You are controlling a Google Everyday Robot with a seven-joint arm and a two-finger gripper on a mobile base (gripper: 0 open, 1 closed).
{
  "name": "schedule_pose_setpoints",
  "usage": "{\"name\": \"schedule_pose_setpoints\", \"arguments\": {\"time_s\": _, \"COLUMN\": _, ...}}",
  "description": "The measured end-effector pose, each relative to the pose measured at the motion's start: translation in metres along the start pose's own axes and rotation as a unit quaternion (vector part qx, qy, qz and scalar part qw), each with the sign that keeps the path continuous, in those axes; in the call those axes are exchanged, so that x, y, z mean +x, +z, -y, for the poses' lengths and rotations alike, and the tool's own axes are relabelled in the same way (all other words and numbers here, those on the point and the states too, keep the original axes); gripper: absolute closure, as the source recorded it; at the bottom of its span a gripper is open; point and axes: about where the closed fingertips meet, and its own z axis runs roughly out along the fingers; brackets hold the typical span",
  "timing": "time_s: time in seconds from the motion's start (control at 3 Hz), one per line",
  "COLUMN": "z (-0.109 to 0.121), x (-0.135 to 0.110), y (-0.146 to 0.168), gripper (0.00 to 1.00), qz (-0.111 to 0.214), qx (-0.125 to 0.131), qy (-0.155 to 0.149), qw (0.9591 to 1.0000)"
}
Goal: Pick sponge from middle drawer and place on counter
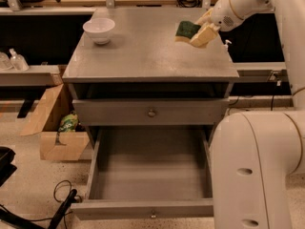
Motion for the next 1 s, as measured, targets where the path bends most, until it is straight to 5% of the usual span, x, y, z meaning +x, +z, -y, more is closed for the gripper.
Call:
{"name": "schedule_pose_setpoints", "arguments": {"time_s": 0.33, "z": 0.0106, "x": 0.0037, "y": 0.0373, "gripper": 0.97, "qz": -0.002, "qx": 0.006, "qy": 0.021, "qw": 0.9998}}
{"name": "schedule_pose_setpoints", "arguments": {"time_s": 1.0, "z": 0.0089, "x": 0.0039, "y": 0.0437, "gripper": 0.51, "qz": -0.002, "qx": 0.001, "qy": 0.021, "qw": 0.9998}}
